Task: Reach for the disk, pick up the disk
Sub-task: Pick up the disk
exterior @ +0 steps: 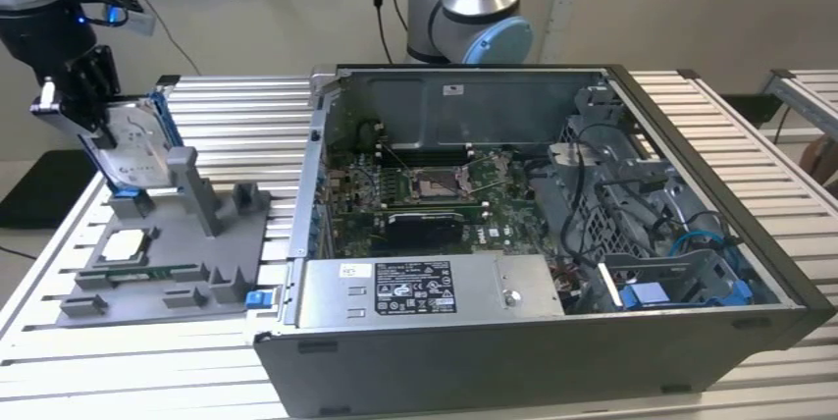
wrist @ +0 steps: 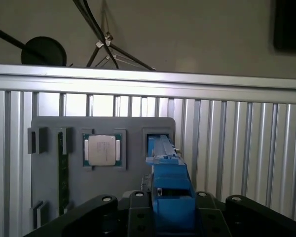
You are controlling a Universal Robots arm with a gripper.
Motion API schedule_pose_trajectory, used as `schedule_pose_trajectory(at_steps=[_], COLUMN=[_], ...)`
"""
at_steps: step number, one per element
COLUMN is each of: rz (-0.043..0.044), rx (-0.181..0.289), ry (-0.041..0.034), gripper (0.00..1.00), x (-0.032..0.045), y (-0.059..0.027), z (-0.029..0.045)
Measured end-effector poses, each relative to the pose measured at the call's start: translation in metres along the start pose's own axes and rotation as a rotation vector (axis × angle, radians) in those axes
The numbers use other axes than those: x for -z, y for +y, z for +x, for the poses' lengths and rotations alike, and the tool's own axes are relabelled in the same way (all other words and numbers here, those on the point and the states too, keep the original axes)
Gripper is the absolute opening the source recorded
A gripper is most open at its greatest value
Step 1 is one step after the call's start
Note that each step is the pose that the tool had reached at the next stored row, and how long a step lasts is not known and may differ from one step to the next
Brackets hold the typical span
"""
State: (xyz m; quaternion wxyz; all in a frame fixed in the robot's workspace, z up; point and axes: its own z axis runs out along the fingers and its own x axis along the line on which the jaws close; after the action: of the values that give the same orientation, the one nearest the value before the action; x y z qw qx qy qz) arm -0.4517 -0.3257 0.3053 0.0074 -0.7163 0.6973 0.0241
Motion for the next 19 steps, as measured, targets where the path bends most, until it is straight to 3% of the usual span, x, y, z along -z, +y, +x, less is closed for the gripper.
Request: schedule_pose_trajectory(at_steps=[19], rz=[0.0001], rx=[0.0], ry=[0.0], gripper=[0.0], x=[0.0326], y=[0.0008], z=[-0.0015])
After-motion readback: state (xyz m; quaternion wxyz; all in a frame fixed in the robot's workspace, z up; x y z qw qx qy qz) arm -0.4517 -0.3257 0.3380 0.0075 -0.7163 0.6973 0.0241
